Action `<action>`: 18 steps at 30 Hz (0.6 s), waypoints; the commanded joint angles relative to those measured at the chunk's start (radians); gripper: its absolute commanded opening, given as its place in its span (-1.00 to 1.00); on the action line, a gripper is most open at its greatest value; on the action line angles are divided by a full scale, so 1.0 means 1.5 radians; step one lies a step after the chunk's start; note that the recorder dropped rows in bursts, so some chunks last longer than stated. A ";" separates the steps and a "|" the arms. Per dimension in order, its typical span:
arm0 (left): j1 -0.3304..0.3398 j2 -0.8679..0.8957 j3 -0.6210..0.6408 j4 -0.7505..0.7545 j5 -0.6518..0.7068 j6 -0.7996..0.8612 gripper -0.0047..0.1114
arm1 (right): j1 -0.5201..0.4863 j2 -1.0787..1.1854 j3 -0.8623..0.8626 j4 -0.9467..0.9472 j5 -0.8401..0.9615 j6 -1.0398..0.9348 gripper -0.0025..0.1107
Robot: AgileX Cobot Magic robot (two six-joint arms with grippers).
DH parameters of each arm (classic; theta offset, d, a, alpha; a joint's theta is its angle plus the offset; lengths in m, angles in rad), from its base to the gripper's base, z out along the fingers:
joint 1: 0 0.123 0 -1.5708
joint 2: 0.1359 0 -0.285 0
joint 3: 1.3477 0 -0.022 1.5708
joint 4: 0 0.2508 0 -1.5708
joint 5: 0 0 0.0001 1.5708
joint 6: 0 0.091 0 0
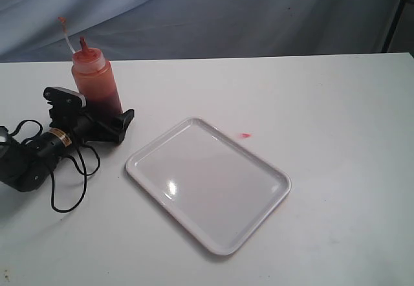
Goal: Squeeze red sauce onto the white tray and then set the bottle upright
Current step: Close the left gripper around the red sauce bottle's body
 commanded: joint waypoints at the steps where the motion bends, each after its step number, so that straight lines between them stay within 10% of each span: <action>1: -0.003 0.002 -0.003 -0.024 -0.017 0.018 0.88 | 0.003 -0.004 0.002 0.004 -0.002 0.004 -0.96; 18: -0.003 0.001 -0.003 -0.026 -0.053 0.016 0.88 | 0.003 -0.004 0.002 0.004 -0.002 0.004 -0.96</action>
